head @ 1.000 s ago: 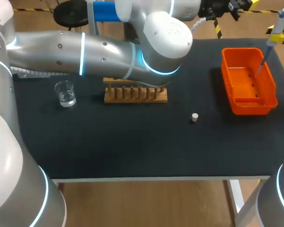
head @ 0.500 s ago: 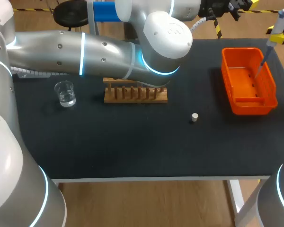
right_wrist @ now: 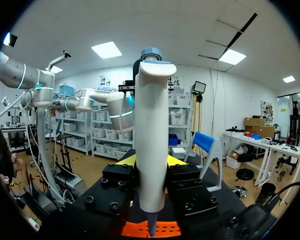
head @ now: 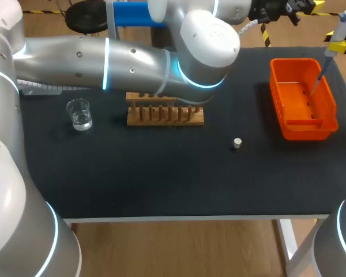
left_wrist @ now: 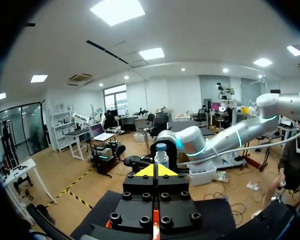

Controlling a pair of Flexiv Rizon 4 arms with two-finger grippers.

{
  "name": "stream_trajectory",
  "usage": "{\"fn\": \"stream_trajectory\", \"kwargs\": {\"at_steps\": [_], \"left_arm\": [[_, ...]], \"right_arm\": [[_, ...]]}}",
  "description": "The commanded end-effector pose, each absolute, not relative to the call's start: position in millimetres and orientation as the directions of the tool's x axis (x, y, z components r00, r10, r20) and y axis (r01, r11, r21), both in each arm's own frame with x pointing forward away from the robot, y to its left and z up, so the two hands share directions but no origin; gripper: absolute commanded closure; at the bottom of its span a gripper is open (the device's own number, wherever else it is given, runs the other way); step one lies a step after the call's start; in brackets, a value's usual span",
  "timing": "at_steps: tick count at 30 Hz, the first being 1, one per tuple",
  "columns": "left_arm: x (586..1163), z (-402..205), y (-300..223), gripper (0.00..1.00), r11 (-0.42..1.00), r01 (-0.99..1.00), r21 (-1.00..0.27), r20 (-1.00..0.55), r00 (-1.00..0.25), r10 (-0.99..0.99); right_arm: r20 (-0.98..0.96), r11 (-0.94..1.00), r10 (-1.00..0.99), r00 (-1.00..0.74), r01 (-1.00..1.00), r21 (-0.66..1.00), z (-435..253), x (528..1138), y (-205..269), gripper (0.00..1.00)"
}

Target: Invert the test tube, pick up the pipette, mount the tip to pipette, aspirate from beaker and dispense into the tube, eject the tip, return the pipette, and cap with the stopper.

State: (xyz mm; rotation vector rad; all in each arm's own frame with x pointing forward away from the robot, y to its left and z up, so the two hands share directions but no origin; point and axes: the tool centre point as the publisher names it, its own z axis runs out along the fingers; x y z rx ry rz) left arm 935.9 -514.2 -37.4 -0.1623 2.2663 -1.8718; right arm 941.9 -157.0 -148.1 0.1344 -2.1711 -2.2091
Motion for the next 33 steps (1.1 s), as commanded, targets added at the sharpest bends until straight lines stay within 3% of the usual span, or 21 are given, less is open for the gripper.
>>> {"fn": "stream_trajectory", "kwargs": {"at_steps": [1, 33], "left_arm": [[940, -44, -530, 1.00, 0.118, 0.053, -0.992, -0.076, -0.976, -0.202], [939, -49, -564, 1.00, 0.063, 0.063, -0.996, -0.072, -0.986, -0.153]], "right_arm": [[-0.033, -0.016, -0.090, -0.995, -0.032, 0.999, -147, 941, -157, 1.00], [-0.033, -0.016, -0.090, -0.995, -0.032, 0.999, -147, 941, -157, 1.00]]}}
